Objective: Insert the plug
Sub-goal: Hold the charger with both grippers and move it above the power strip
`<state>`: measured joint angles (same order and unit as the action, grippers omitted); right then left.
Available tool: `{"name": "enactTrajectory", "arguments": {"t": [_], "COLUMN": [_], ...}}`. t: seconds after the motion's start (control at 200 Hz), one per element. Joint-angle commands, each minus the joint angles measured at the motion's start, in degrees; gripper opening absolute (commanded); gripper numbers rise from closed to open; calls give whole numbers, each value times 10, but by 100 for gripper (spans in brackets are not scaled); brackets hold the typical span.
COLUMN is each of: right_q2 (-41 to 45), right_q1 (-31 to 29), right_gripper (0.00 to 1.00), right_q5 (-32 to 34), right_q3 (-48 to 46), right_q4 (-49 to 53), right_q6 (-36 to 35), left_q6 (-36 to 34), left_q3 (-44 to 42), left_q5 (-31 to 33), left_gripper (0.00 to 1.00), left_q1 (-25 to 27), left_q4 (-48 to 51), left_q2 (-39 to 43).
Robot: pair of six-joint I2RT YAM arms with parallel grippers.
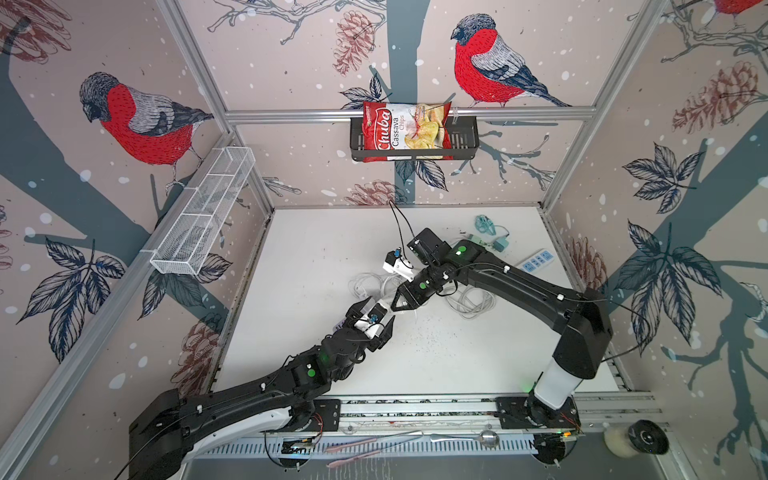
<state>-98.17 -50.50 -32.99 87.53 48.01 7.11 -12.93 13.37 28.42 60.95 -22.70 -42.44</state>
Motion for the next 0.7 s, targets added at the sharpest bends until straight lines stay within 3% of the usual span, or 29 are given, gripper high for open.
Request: {"name": "enactTrajectory", "arguments": {"t": [0.0,0.26,0.495,0.695], "right_q2": [9,11,7,3], "right_q1": [3,5,1,-6], "right_gripper": [3,3,3,3], "right_q5": [-23,-37,-41,-41], "right_q3": [-8,-17,-5,-2], "right_q4": [-5,-8,-5,-2], "right_q6": [-11,-8,-3,-5], "left_q6": [-64,-131,-171,-184], "left_q3": [-13,-20,-9,-19], "left_q5": [-17,-58,-35,-45], "left_gripper": [80,82,80,74], "left_q1": [0,7,15,15], "left_q4": [-103,-143,-172,-200], "left_q2": [11,-31,-95,-94]}}
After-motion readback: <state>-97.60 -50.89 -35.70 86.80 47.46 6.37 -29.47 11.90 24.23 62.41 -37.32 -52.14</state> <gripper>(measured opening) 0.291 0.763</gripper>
